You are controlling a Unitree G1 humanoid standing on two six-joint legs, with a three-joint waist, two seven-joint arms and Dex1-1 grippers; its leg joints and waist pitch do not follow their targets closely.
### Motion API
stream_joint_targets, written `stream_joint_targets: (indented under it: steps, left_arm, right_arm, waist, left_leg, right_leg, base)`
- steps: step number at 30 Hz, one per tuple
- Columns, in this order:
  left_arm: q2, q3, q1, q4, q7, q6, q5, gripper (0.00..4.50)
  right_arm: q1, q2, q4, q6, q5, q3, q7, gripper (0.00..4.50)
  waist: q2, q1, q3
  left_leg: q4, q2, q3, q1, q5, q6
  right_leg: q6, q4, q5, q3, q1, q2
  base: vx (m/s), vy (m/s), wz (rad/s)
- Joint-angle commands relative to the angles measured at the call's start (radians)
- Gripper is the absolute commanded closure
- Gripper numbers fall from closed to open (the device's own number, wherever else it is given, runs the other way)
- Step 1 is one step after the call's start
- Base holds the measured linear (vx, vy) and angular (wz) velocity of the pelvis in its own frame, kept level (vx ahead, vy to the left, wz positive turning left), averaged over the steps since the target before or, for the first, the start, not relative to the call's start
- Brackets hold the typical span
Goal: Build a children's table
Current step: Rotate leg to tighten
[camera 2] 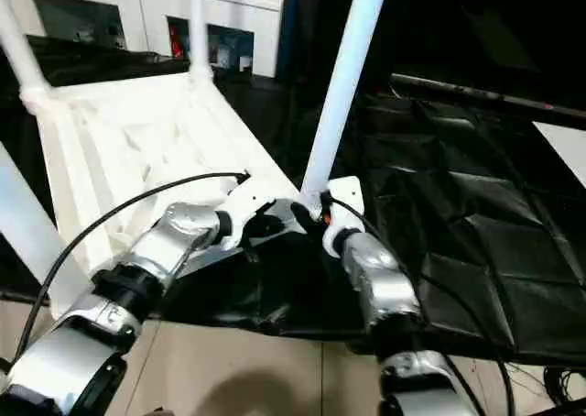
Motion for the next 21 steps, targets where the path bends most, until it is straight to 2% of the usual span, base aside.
stream_joint_targets:
  steps: [1,4,6,7,9,10,11,14,15,18,21]
  left_arm:
    - [-0.037,-0.016,-0.001,0.017,0.008,-0.03,-0.007,4.5]
    - [-0.01,-0.005,0.01,-0.006,-0.05,-0.059,-0.025,4.5]
    - [0.022,-0.004,0.028,-0.034,-0.115,-0.087,-0.043,4.5]
    - [0.049,-0.007,0.043,-0.055,-0.164,-0.109,-0.054,4.5]
    - [0.077,-0.006,0.06,-0.076,-0.217,-0.117,-0.07,4.5]
    - [0.093,-0.005,0.069,-0.089,-0.241,-0.118,-0.076,4.5]
    - [0.107,-0.004,0.076,-0.1,-0.263,-0.12,-0.081,4.5]
    - [0.166,-0.004,0.12,-0.174,-0.381,-0.117,-0.123,4.5]
    - [0.195,-0.006,0.14,-0.21,-0.433,-0.105,-0.139,4.5]
    - [0.213,0.0,0.151,-0.227,-0.454,-0.102,-0.149,4.5]
    - [0.233,0.009,0.167,-0.253,-0.487,-0.09,-0.168,4.5]
  right_arm:
    - [0.014,0.021,0.02,-0.015,-0.054,0.107,0.089,1.86]
    - [0.019,-0.017,0.001,-0.059,-0.048,0.115,0.169,1.86]
    - [0.021,-0.058,-0.006,-0.077,-0.045,0.125,0.238,1.31]
    - [0.021,-0.087,-0.01,-0.081,-0.04,0.13,0.292,1.18]
    - [0.019,-0.111,-0.015,-0.076,-0.024,0.124,0.338,1.09]
    - [0.017,-0.125,-0.018,-0.082,-0.022,0.125,0.358,0.97]
    - [0.015,-0.138,-0.019,-0.09,-0.023,0.126,0.376,0.84]
    - [0.014,-0.189,-0.013,-0.128,-0.043,0.143,0.44,0.75]
    - [0.017,-0.208,-0.015,-0.128,-0.034,0.149,0.498,0.75]
    - [0.019,-0.217,-0.016,-0.13,-0.029,0.15,0.523,0.75]
    - [0.022,-0.22,-0.016,-0.133,0.0,0.147,0.577,0.75]
  waist:
    - [0.004,-0.001,-0.048]
    - [0.001,-0.001,-0.049]
    - [0.0,0.0,-0.049]
    - [-0.006,0.003,-0.049]
    - [-0.002,-0.001,-0.047]
    - [0.0,-0.001,-0.047]
    - [-0.005,-0.001,-0.047]
    - [0.0,0.0,-0.045]
    - [-0.001,-0.004,-0.046]
    - [0.001,-0.003,-0.045]
    - [-0.001,-0.005,-0.045]
  left_leg:
    - [-0.063,0.004,0.004,0.0,-0.273,0.006]
    - [-0.062,0.004,0.005,-0.002,-0.259,0.014]
    - [-0.06,0.004,0.007,-0.004,-0.234,0.026]
    - [-0.059,0.004,0.006,-0.006,-0.221,0.035]
    - [-0.061,0.005,0.007,-0.01,-0.219,0.044]
    - [-0.06,0.006,0.009,-0.007,-0.221,0.044]
    - [-0.059,0.007,0.008,-0.008,-0.219,0.04]
    - [-0.061,0.012,0.008,-0.001,-0.234,0.032]
    - [-0.062,0.012,0.008,-0.004,-0.234,0.032]
    - [-0.063,0.012,0.01,0.0,-0.244,0.032]
    - [-0.063,0.012,0.009,-0.004,-0.236,0.03]
  right_leg:
    - [-0.134,-0.086,-0.291,0.031,0.036,-0.05]
    - [-0.138,-0.084,-0.271,0.031,0.037,-0.049]
    - [-0.152,-0.08,-0.229,0.031,0.039,-0.049]
    - [-0.157,-0.078,-0.222,0.029,0.045,-0.051]
    - [-0.152,-0.081,-0.241,0.028,0.044,-0.049]
    - [-0.152,-0.082,-0.249,0.03,0.04,-0.051]
    - [-0.153,-0.081,-0.263,0.03,0.041,-0.053]
    - [-0.166,-0.08,-0.269,0.031,0.034,-0.054]
    - [-0.173,-0.076,-0.251,0.031,0.036,-0.051]
    - [-0.183,-0.074,-0.235,0.031,0.032,-0.049]
    - [-0.185,-0.071,-0.222,0.031,0.037,-0.049]
  base:
    - [0.0,0.0,0.0]
    - [0.0,0.0,0.0]
    - [0.0,0.0,0.0]
    - [0.0,0.0,0.0]
    - [0.0,0.0,0.0]
    - [0.0,0.0,0.0]
    - [0.0,0.0,0.0]
    - [0.0,0.0,0.0]
    - [0.0,0.0,0.0]
    - [0.0,0.0,0.0]
    - [0.0,0.0,0.0]
